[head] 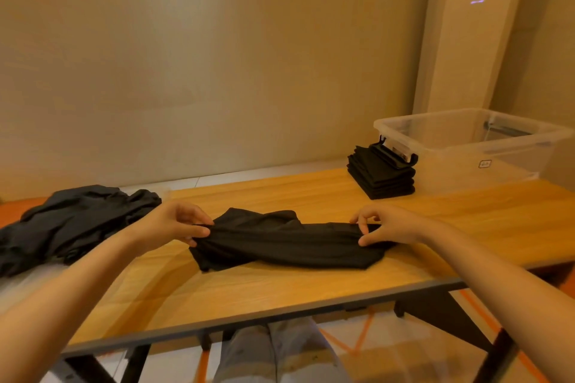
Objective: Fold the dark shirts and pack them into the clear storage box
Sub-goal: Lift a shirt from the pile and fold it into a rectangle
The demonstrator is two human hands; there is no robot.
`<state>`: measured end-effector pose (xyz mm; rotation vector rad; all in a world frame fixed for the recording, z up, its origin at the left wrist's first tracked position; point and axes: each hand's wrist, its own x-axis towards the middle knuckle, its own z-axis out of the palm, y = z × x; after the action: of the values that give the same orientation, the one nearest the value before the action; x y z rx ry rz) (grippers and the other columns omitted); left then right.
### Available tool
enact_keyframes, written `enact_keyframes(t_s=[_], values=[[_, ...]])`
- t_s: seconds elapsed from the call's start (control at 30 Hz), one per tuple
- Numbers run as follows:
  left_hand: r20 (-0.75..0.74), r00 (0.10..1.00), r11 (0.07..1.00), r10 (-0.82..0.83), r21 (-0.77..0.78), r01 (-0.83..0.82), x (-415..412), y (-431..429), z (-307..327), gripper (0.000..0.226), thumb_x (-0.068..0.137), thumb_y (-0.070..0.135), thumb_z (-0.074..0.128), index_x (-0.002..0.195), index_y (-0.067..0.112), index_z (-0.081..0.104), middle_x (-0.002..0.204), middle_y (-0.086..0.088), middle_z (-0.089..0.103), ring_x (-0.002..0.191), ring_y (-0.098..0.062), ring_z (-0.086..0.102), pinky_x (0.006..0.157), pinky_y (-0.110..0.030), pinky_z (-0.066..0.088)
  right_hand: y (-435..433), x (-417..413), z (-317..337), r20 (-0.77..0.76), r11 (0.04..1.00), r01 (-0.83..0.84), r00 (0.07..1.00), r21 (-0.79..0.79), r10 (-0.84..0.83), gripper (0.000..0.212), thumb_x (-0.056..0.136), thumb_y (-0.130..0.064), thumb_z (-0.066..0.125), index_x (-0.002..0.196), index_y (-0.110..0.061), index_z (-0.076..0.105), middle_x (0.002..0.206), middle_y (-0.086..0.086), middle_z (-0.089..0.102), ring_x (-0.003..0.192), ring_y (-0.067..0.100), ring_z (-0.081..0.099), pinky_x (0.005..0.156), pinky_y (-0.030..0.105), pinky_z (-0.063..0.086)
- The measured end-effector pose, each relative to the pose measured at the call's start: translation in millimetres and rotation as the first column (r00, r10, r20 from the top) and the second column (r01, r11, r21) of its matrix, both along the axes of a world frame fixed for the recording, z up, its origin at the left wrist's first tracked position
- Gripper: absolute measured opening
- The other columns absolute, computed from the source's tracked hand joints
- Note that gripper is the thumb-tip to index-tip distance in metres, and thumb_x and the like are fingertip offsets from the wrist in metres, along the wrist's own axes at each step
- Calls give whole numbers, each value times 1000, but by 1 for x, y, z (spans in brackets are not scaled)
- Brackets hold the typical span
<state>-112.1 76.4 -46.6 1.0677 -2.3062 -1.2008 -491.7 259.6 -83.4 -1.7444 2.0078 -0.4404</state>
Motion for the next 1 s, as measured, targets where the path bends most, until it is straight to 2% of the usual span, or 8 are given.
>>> enact_keyframes(t_s=[0.1, 0.2, 0.33, 0.47, 0.57, 0.67, 0.83, 1.0], values=[[22, 999, 1000, -23, 8, 23, 13, -1, 4, 31, 61, 25, 78, 87, 9, 76, 89, -9, 75, 84, -24, 71, 68, -25, 57, 8, 1, 7, 19, 997, 38, 999, -66, -36, 15, 85, -22, 70, 78, -20, 57, 104, -10, 65, 102, 5, 56, 100, 35, 44], [22, 1000, 998, 2, -56, -1, 25, -2, 12, 19, 74, 8, 73, 93, 7, 74, 89, -7, 74, 85, -23, 71, 69, -24, 58, 15, 7, 17, 92, 995, 56, 995, -86, -48, 15, 84, -26, 72, 91, -21, 59, 91, -3, 65, 84, 8, 61, 80, 26, 51], [-12, 1000, 995, 11, -96, -12, 34, 3, 22, 16, 80, 2, 70, 95, 7, 73, 88, -8, 74, 82, -21, 71, 68, -22, 57, 14, 26, 13, -25, 998, -7, 1000, 56, 8, 40, 81, -38, 73, 117, -32, 57, 100, -7, 62, 95, 8, 58, 86, 25, 48], [74, 997, 991, 2, -133, 7, 39, 6, 20, 14, 80, 1, 71, 93, 7, 74, 87, -7, 75, 82, -23, 70, 71, -27, 58, 12, 40, 6, -114, 999, -37, 993, 39, 42, 13, 85, -30, 70, 91, -26, 59, 97, -5, 58, 93, 13, 55, 82, 28, 47], [79, 996, 982, 29, -190, -14, 48, 5, 22, 13, 80, 2, 71, 90, 9, 75, 85, -8, 74, 80, -25, 70, 72, -30, 59, 18, 35, 15, -73, 1000, -11, 997, 9, 11, 13, 88, -25, 67, 85, -24, 54, 88, -5, 56, 81, 13, 53, 73, 27, 45], [-32, 994, 965, 106, -238, -111, 56, 4, 36, 12, 82, 1, 70, 89, 9, 74, 81, -6, 74, 76, -22, 70, 66, -24, 58, 23, 27, 34, 2, 997, 32, 999, -72, -32, 10, 89, -25, 66, 98, -26, 62, 95, -4, 62, 89, 14, 59, 81, 30, 49], [-167, 973, 898, 162, -384, -216, 59, -2, 74, 13, 84, -1, 68, 86, 11, 72, 74, -1, 74, 71, -17, 70, 65, -17, 56, 11, 17, 87, -82, 984, 24, 996, -179, -40, 14, 93, -18, 61, 104, -15, 69, 99, 1, 68, 95, 18, 63, 87, 35, 50], [-398, 896, 835, 199, -410, -367, 60, -15, 125, 13, 85, -2, 66, 86, 11, 68, 83, -8, 70, 76, -21, 66, 61, -10, 53, -6, 15, 150, -160, 920, 87, 974, -382, -159, 16, 97, -12, 53, 105, -8, 67, 93, 2, 62, 91, 21, 58, 76, 31, 44]])
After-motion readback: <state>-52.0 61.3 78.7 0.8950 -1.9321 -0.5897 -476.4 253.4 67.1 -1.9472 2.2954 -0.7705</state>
